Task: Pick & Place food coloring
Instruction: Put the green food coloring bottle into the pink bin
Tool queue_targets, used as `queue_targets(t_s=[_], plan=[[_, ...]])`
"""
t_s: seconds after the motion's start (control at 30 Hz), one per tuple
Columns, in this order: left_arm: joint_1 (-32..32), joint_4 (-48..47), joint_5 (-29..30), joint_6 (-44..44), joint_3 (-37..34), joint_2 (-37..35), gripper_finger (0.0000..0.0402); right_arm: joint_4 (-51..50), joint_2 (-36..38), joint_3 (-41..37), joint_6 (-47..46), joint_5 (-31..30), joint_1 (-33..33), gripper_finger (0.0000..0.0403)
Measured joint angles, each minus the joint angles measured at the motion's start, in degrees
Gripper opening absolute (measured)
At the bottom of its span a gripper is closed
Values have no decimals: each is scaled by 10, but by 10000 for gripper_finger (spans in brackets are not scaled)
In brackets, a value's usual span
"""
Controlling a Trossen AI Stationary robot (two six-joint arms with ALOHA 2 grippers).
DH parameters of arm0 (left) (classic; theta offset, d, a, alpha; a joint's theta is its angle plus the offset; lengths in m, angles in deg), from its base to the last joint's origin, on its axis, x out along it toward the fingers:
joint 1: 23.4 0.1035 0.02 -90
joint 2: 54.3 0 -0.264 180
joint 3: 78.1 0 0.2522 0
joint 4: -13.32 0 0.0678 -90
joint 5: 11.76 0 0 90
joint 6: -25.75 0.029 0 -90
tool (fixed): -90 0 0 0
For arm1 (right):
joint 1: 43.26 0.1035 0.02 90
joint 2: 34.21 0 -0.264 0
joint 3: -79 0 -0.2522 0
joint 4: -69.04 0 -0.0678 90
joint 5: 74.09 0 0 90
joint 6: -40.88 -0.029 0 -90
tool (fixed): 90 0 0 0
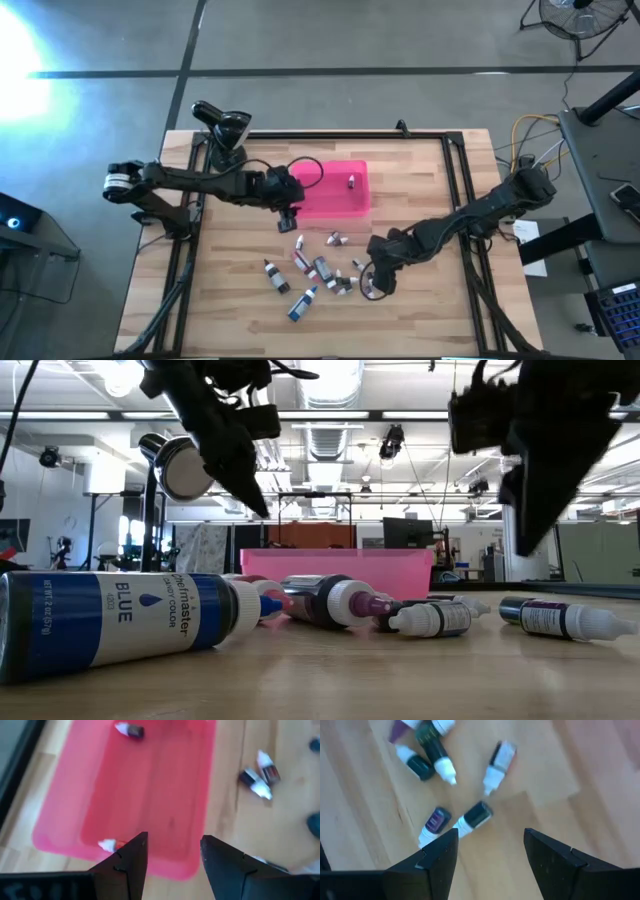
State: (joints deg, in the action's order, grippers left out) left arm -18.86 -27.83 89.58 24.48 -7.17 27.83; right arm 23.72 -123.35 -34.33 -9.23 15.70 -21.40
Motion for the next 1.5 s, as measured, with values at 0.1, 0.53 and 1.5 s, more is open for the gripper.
queue_targets(t_s=[0.1, 0.53, 1.5], plan=[[-18, -24, 0, -15, -2, -5, 158, 6, -30, 0, -60, 43, -1, 219], [-94, -138, 22, -93, -12, -67, 158, -12, -103, 95, -2, 26, 5, 219], [-126, -46, 33, -307, -220, -229, 158, -50, -119, 86, -456, 59, 12, 219]])
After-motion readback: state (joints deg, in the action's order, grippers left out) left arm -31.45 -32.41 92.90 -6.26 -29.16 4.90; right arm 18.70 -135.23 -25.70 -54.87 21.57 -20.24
